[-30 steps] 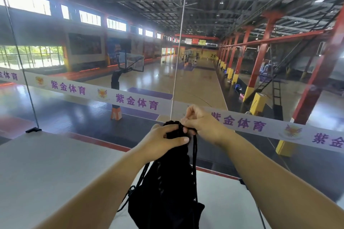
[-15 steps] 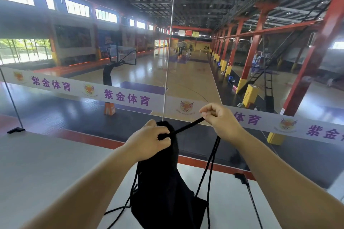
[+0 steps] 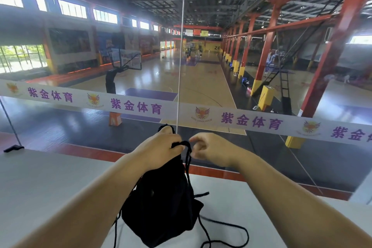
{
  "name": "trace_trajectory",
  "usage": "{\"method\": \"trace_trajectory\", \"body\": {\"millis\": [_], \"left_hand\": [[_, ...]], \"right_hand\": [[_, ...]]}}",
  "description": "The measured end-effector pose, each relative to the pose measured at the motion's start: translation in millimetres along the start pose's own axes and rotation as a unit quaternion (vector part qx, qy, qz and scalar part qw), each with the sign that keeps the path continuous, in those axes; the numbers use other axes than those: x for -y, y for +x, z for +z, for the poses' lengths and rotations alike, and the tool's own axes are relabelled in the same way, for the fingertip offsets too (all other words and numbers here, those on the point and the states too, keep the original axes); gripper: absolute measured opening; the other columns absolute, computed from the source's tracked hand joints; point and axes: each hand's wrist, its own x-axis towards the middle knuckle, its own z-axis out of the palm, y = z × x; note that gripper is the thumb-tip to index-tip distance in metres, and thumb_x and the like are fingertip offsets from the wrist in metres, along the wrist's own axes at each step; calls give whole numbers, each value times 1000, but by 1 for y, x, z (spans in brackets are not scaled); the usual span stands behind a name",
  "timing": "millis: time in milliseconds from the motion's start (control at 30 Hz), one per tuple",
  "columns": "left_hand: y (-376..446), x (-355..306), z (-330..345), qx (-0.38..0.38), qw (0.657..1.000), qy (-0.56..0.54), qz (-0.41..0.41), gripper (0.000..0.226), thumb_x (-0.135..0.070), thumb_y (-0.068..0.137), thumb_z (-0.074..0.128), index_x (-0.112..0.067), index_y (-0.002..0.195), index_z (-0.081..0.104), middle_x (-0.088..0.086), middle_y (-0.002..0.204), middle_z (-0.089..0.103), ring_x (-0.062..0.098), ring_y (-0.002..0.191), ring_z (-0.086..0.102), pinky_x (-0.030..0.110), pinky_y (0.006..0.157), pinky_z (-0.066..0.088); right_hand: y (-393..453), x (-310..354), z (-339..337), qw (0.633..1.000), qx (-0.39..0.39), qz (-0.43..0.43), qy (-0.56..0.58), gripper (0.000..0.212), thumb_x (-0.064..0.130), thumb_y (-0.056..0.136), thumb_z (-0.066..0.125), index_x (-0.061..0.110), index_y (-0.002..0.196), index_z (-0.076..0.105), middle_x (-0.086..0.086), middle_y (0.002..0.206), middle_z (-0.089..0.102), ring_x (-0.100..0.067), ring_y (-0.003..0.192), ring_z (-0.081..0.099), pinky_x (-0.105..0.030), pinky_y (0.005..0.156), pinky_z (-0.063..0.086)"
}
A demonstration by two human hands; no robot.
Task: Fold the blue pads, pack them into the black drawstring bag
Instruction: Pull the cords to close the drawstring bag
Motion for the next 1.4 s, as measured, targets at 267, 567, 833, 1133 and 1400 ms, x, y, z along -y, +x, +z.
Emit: {"method": "trace_trajectory", "body": {"millis": [267,567,833,1133,1400], "left_hand": [[-13,19,-16,-10,1000,2,2,25,-35,95,49,-18,104,65,-5,94,44,15,87,54,35,88,50],[-23,40,-12,-11,1000,3,-7,20,-41,92,48,-33,105,61,-13,96,44,11,90,54,31,88,50],[-18,46,-12,-9,1000,24,-17,14,-42,89,49,-34,95,60,-10,96,48,11,86,56,33,84,51],[-13,35,-13,-26,1000,-3,6,21,-37,90,56,-39,69,53,-8,82,57,11,77,59,30,76,54],[-25,35,-13,-39,998,-52,-14,14,-36,88,60,-26,92,69,-5,83,67,13,76,65,35,76,57]], "right_hand": [[6,24,16,997,-47,-43,47,22,21,98,43,14,78,49,1,64,47,-12,57,40,-28,61,38],[-17,1,-7,990,-130,-40,-44,24,25,99,41,18,80,53,-2,75,51,-14,70,45,-32,69,41],[-33,-39,-19,982,-180,28,-56,23,28,100,40,23,81,54,2,79,58,-18,79,54,-30,73,43],[-10,-6,9,995,-54,14,-78,65,38,86,61,22,143,36,5,148,37,-14,133,38,-30,105,33],[22,20,50,1000,-17,-17,15,18,14,90,52,18,107,58,0,94,62,-15,83,58,-26,73,47]]}}
